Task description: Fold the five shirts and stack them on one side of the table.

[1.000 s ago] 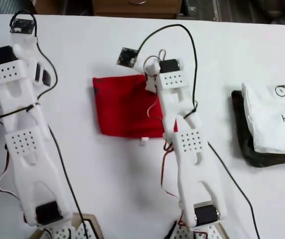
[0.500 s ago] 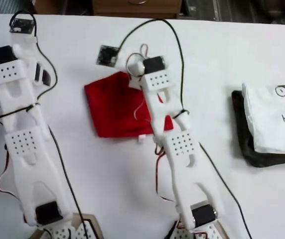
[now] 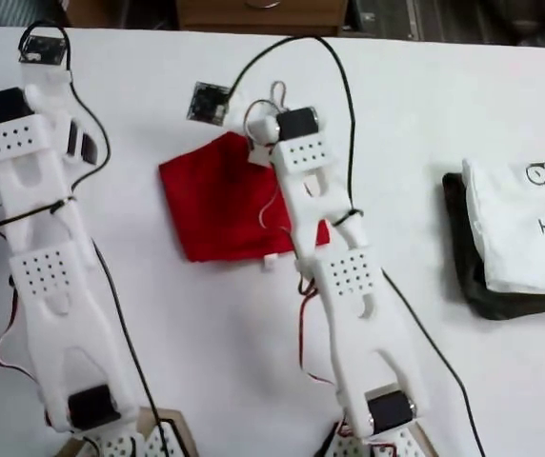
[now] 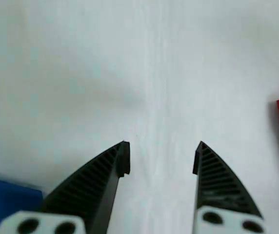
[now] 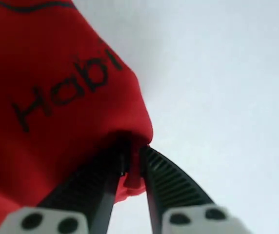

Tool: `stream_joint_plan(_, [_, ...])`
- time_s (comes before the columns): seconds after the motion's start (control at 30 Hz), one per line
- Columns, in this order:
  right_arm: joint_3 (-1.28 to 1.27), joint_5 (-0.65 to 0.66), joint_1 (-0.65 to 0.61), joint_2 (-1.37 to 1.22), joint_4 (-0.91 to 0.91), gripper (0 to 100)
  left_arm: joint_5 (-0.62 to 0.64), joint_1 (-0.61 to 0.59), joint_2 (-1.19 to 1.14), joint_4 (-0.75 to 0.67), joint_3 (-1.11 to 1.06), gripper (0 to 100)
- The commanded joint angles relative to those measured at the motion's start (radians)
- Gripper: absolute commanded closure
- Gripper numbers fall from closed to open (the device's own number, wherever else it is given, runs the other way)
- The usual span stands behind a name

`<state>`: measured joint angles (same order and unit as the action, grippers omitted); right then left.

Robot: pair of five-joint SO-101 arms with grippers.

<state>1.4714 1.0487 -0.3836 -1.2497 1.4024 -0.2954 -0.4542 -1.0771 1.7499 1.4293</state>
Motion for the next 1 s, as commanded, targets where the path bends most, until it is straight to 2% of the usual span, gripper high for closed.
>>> stream_joint_plan(0.0, [0.043, 0.005, 0.027, 0.007, -0.01, 88.2, 0.003, -0.003, 0.08, 0.008, 0.039, 77])
stream_joint_plan(0.1, [0.049, 0.003, 0.047, 0.013, -0.013, 81.3, 0.003, -0.002, 0.08, 0.008, 0.039, 77])
stream_joint_plan(0.33, [0.164, -0.002, 0.067, 0.096, 0.005, 84.4, 0.003, -0.002, 0.08, 0.008, 0.039, 77])
stream_joint_plan(0.57, [0.186, -0.003, -0.071, 0.153, 0.266, 88.8, 0.003, -0.002, 0.08, 0.0, 0.039, 77])
stream_joint_plan(0.73, [0.186, -0.003, -0.114, 0.059, 0.237, 92.3, 0.003, -0.008, 0.08, 0.0, 0.039, 77])
stream_joint_plan(0.97, [0.195, 0.0, -0.082, -0.131, 0.209, 92.3, 0.003, -0.031, 0.08, 0.0, 0.039, 77])
